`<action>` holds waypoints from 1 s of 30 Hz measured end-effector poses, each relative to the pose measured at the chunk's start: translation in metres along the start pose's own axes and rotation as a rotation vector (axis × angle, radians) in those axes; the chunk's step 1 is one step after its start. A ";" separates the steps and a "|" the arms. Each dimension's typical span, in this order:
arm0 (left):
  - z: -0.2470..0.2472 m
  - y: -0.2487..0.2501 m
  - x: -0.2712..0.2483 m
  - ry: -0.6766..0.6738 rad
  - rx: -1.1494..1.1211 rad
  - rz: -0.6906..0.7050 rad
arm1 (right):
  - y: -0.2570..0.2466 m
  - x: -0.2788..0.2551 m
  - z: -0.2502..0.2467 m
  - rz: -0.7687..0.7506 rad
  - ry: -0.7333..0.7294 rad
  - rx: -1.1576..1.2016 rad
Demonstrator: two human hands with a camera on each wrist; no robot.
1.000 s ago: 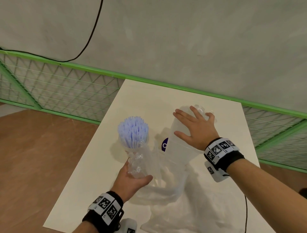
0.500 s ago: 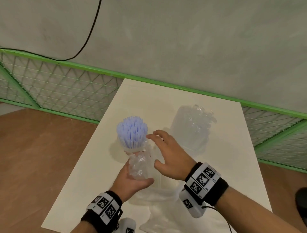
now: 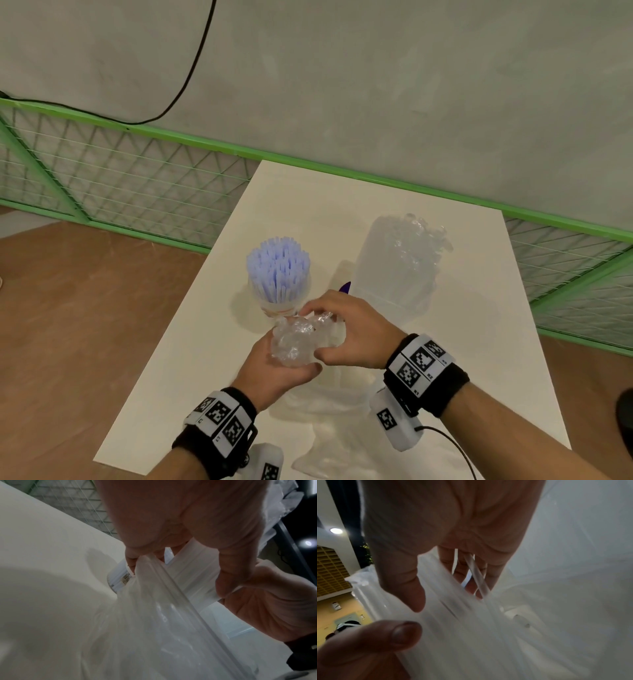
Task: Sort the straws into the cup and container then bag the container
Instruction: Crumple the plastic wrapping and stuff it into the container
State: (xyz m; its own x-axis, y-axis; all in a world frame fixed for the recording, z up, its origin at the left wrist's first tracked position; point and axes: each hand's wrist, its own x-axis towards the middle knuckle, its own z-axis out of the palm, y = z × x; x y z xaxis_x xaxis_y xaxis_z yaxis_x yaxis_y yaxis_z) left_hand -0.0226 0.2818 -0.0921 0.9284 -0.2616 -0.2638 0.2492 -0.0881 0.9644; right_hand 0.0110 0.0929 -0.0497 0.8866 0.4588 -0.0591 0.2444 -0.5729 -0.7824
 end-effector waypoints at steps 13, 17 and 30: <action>0.001 0.003 0.008 -0.036 0.050 0.052 | -0.008 -0.017 0.027 0.026 0.429 0.284; 0.001 0.000 0.009 -0.012 0.061 0.038 | -0.006 -0.023 0.032 0.005 0.456 0.244; 0.000 0.002 0.005 0.049 0.064 0.015 | -0.016 -0.027 0.012 0.046 0.848 0.357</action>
State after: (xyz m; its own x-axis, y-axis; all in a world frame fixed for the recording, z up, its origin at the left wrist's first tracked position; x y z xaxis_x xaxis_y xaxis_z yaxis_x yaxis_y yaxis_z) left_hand -0.0174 0.2799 -0.0915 0.9448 -0.2161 -0.2465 0.2184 -0.1459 0.9649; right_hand -0.0219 0.0978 -0.0429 0.9178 -0.2917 0.2695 0.1913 -0.2702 -0.9436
